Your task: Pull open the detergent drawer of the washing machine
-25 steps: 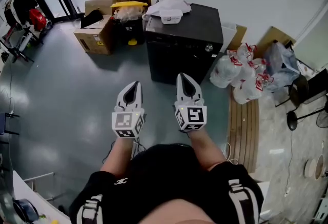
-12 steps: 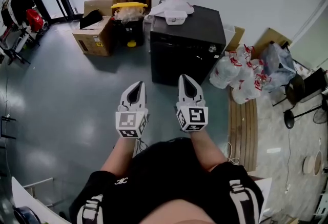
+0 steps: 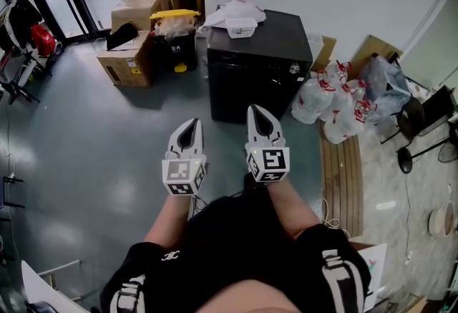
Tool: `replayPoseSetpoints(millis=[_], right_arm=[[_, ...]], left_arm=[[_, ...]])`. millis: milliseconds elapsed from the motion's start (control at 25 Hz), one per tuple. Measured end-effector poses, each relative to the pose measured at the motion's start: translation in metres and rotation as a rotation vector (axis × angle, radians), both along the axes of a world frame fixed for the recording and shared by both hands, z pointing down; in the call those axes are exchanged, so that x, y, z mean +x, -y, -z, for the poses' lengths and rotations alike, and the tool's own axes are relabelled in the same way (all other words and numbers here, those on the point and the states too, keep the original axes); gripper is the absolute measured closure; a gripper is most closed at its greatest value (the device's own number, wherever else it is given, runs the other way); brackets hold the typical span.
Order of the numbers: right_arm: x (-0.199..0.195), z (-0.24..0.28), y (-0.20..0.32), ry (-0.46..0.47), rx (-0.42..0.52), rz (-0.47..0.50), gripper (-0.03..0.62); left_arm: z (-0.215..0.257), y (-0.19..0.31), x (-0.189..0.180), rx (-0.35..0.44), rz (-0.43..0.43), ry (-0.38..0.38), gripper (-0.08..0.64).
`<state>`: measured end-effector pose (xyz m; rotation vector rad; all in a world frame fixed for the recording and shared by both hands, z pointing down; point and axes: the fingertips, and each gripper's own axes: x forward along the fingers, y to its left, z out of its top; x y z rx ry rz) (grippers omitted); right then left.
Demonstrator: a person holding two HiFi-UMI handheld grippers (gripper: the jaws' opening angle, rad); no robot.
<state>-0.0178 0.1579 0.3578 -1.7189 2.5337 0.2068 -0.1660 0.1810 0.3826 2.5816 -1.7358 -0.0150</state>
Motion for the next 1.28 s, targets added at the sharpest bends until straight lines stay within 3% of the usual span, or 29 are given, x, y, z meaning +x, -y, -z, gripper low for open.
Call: replayPoseSetpoints(millis=[280, 480, 640, 1280], right_arm=[[0.011, -0.003, 0.037, -0.011, 0.03, -0.003, 0.589], [0.021, -0.006, 0.09, 0.003, 0.046, 0.02, 0.589], [0.039, -0.012, 0.153, 0.033, 0.032, 0.049, 0.589], [0.104, -0.021, 0.422, 0.002, -0.013, 0.179, 0.59]], left_arm=[[-0.001, 0.031, 0.01, 0.024, 0.011, 0.021, 0.56], [-0.007, 0.081, 0.02, 0.019, 0.042, 0.038, 0.56], [-0.018, 0.139, 0.037, -0.004, 0.071, 0.049, 0.56], [-0.02, 0.396, 0.115, -0.076, 0.186, 0.062, 0.56]])
